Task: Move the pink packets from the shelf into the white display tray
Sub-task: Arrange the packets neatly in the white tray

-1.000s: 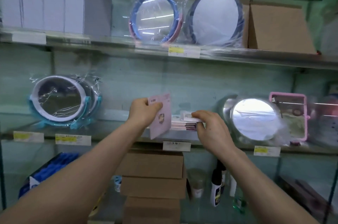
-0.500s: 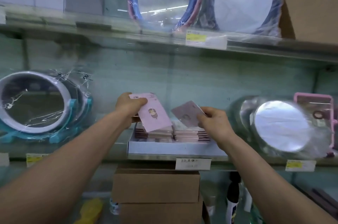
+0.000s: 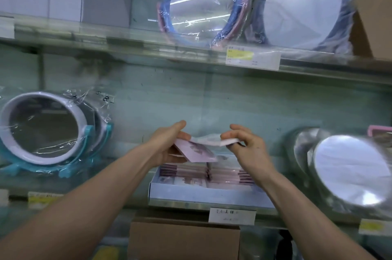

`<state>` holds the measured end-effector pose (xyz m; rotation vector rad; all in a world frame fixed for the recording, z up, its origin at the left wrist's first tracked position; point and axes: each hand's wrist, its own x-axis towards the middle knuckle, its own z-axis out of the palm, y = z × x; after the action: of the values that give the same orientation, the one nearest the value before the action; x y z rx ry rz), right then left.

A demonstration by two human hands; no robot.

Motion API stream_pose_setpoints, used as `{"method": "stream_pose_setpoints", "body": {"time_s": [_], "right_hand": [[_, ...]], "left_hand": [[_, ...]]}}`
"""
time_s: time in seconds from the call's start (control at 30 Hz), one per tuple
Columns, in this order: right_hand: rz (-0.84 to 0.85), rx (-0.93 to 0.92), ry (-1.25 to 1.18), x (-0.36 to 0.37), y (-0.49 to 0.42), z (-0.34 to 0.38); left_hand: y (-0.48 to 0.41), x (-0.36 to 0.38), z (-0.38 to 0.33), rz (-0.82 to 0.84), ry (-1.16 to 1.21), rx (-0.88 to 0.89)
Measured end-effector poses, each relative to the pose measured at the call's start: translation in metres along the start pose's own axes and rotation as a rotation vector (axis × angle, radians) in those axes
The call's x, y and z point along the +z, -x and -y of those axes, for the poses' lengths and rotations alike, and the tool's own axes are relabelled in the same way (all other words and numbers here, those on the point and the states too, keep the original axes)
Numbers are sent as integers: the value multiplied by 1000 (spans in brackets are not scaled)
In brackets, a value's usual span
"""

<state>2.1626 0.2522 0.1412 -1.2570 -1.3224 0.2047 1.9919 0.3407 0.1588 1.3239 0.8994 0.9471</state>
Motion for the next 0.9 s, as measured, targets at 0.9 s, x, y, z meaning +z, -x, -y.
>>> {"method": "stream_pose_setpoints", "body": {"time_s": [0.9], "right_hand": [[193,424,-191,-32,0,-32]], "left_hand": [[3,20,17,-23,-12,232]]}}
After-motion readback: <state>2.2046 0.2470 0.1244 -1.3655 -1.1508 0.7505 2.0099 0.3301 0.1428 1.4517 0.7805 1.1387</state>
